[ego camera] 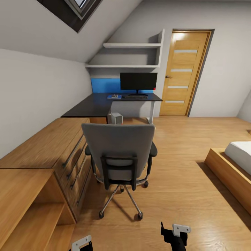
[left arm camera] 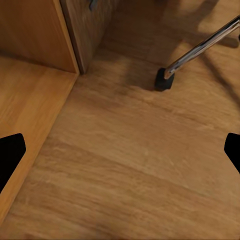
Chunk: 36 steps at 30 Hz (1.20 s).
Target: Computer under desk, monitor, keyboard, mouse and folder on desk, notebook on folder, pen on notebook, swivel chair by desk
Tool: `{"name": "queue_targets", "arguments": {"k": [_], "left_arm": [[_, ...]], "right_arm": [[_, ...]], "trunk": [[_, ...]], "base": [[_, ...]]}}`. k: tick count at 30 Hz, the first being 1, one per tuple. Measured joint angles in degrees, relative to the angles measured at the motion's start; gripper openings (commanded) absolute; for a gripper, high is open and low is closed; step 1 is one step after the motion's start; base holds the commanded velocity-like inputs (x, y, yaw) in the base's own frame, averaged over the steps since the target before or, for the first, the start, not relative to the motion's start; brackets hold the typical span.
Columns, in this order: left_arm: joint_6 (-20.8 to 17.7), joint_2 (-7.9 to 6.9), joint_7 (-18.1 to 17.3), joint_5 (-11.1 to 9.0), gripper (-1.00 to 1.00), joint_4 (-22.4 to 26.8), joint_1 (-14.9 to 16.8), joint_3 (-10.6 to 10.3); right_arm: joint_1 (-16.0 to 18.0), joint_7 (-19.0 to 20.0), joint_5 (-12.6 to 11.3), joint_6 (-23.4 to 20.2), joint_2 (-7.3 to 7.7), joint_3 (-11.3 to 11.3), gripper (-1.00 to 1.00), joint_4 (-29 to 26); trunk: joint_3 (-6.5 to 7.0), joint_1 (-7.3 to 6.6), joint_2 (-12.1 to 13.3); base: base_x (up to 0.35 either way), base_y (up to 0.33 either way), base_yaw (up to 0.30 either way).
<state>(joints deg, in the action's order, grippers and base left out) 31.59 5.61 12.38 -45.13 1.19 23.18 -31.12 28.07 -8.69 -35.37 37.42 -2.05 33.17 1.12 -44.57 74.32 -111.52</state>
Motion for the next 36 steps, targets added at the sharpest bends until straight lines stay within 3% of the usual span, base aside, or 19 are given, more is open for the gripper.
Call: {"name": "queue_targets", "arguments": {"k": [8, 10, 12, 17, 21, 23, 28, 34, 36], "left_arm": [[-0.7, -0.01, -0.3, 0.0, 1.0, 0.0, 0.0, 0.0], [-5.9, -0.02, -0.4, 0.3, 1.0, 0.2, 0.0, -0.2], [-8.5, -0.12, -0.3, 0.4, 1.0, 0.9, 0.0, -0.2], [-16.5, -1.78, 0.2, 0.8, 1.0, 9.9, 0.0, -0.3], [-22.1, -2.46, 0.4, 1.0, 1.0, 12.4, 1.8, -0.3], [-26.0, -2.6, 0.4, 1.1, 1.0, 13.1, 5.2, -0.3], [-33.1, -2.81, 0.2, 0.9, 1.0, 13.2, 11.1, -0.2], [-35.8, -2.91, 0.1, 0.8, 1.0, 13.3, 15.4, -0.2], [-36.2, -3.56, -0.3, 0.7, 1.0, 13.2, 16.5, -0.2]], "right_arm": [[0.0, 0.0, 0.1, 0.0, 0.13, 0.0, 1.0, -0.2], [0.0, 0.0, 0.1, 0.1, 0.16, 0.0, 1.0, -0.8], [0.0, 0.0, 0.1, 0.1, 0.18, 0.0, 1.0, -1.6], [0.2, -0.3, 0.1, -1.0, 0.14, -0.1, 1.0, -6.3], [2.4, -0.6, 0.1, -5.8, -0.01, -0.2, 1.0, -8.3], [6.7, -1.1, 0.2, -11.9, -0.05, -0.2, 1.0, -9.4], [13.2, -1.8, 0.3, -20.6, 0.27, -0.3, 1.0, -9.9], [17.5, -1.9, 0.3, -23.8, 1.35, -0.4, 1.0, -10.1], [18.9, -1.9, 0.3, -26.6, 1.38, -0.4, 1.0, -10.3]], "trunk": [[-1.44, 1.76, -3.2], [-1.8, 2.2, -4.0], [-2.15, 2.64, -4.8], [-3.05, 3.73, -6.8], [-3.76, 4.61, -8.4], [-4.11, 5.05, -9.2], [-5.01, 6.15, -11.2], [-6.1, 7.47, -13.6], [-6.46, 7.91, -14.4]], "base": [[0.0, 0.0, 0.0], [0.0, 0.0, 0.0], [0.0, 0.0, 0.0], [0.0, 0.0, 0.0], [0.0, 0.0, 0.0], [0.0, 0.0, 0.0], [0.0, 0.0, 0.0], [0.0, 0.0, 0.0], [0.0, 0.0, 0.0]]}}
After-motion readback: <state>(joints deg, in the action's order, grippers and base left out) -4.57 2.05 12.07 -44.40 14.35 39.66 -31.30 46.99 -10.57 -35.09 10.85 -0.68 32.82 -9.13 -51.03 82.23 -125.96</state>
